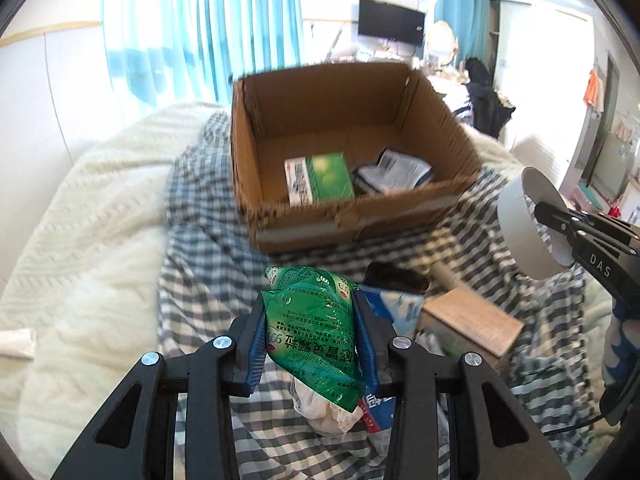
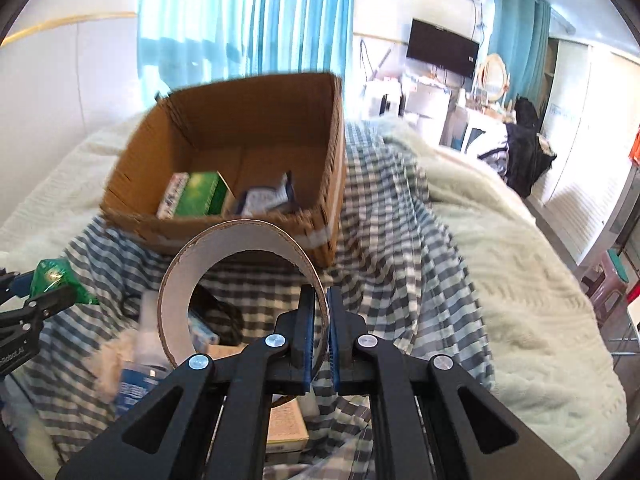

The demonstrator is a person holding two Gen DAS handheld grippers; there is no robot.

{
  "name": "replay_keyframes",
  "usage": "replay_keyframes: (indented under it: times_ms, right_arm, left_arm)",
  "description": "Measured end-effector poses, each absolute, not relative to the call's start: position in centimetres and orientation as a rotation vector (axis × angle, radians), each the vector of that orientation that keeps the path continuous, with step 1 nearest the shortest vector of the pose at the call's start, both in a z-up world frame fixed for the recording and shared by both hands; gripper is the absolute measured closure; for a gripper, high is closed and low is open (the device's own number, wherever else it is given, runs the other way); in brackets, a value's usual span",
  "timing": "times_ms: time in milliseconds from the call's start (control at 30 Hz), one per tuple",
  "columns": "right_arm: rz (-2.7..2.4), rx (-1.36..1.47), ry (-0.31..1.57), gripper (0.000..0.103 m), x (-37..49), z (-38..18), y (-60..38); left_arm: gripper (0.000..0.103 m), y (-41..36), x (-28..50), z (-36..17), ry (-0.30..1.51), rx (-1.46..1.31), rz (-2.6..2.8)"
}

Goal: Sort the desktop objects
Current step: 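Carry the green packet in the left tool while the right carries the tape roll to the box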

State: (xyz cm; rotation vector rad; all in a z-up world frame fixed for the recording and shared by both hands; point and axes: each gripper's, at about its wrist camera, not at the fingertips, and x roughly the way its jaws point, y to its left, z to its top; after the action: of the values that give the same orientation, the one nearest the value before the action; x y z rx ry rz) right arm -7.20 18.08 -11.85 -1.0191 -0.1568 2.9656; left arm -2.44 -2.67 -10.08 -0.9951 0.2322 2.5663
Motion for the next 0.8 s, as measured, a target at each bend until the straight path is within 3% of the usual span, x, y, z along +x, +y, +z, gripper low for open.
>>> replay_keyframes:
  times_ms: [800]
  right_arm:
    - [3.083, -0.647, -0.164, 0.097, -1.4, -1.8, 16.3]
  left_arm:
    - [0.064, -2.6, -0.2, 0.0, 0.147, -0.701, 2.62]
